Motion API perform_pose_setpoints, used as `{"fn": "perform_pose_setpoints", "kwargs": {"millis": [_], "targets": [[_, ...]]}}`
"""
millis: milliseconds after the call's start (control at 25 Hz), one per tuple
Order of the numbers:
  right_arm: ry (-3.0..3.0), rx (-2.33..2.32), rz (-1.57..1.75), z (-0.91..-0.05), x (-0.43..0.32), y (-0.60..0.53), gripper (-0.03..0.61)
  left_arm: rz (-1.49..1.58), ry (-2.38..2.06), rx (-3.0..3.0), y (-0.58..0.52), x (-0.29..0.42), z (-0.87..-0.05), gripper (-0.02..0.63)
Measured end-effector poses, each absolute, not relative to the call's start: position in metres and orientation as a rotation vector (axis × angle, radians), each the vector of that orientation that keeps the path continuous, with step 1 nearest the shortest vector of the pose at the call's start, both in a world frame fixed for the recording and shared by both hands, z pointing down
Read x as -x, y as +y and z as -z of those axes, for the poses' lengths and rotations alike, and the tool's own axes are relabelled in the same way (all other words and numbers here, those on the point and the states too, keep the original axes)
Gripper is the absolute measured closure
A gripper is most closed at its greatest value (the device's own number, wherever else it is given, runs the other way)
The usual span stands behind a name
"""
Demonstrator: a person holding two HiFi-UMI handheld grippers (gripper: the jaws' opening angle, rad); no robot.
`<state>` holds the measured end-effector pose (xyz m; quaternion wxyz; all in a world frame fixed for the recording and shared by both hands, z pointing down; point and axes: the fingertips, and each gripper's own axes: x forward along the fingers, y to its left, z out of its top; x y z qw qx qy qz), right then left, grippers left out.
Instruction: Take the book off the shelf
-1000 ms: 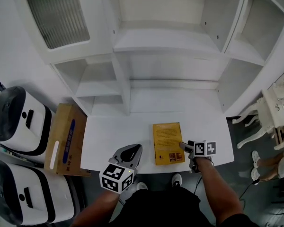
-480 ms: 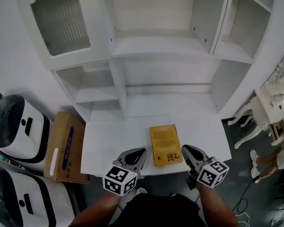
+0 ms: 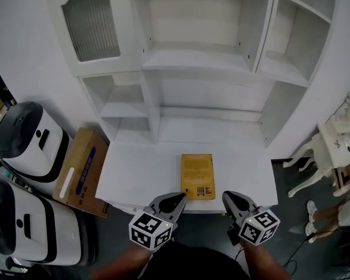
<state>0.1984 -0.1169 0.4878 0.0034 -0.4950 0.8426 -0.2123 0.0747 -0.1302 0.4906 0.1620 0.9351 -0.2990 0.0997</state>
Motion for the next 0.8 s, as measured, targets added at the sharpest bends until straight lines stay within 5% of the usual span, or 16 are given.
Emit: {"fn": "perform_pose_setpoints", "kwargs": {"millis": [800], "targets": [[2.738,1.352,0.714,-0.496,-0.225,-0.021,0.551,-0.352,-1.068,-2.594,-0.017,-0.090,-0.500,0.603]]}}
